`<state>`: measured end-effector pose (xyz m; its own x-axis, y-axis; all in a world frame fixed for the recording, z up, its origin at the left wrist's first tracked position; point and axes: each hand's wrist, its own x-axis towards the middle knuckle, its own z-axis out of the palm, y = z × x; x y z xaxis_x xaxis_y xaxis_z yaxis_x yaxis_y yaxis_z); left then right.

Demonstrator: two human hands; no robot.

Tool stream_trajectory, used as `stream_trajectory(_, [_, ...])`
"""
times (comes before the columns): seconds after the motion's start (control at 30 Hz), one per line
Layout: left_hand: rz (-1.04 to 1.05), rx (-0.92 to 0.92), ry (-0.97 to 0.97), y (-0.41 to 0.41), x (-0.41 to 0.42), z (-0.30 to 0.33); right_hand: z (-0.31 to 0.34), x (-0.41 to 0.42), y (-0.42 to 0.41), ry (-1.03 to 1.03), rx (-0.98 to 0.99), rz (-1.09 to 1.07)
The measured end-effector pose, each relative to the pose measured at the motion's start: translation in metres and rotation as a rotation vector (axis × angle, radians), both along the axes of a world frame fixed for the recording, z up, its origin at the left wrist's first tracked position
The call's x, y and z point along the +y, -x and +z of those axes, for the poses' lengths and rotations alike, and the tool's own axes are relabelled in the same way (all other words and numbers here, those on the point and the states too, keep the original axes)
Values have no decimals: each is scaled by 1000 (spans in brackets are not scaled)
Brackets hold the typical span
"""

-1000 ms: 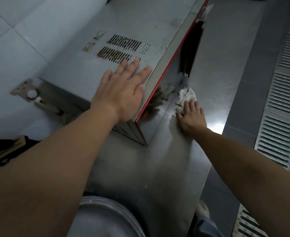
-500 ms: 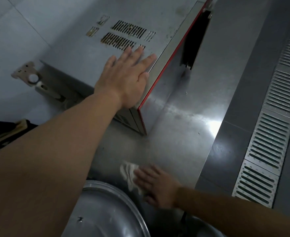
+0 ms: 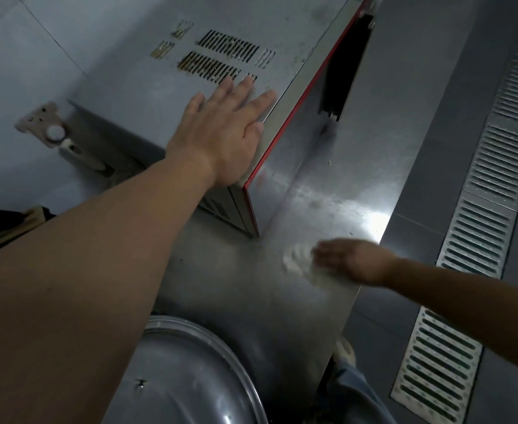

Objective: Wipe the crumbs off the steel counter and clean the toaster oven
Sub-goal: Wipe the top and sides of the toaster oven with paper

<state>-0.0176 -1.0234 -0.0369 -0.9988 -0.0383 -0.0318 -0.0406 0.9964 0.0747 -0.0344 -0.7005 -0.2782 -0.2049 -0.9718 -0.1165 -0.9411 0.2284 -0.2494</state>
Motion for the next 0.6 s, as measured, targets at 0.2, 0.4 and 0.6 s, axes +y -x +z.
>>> stream_trajectory(0.2, [13, 5, -14, 1, 0, 0, 6, -3, 36, -8, -56, -819])
stream_trajectory(0.4, [1, 14, 1, 1, 0, 1, -23, -62, -89, 243, -121, -729])
stream_trajectory(0.6, [-6, 7, 13, 0, 0, 0, -34, -58, -170, 40, -130, -75])
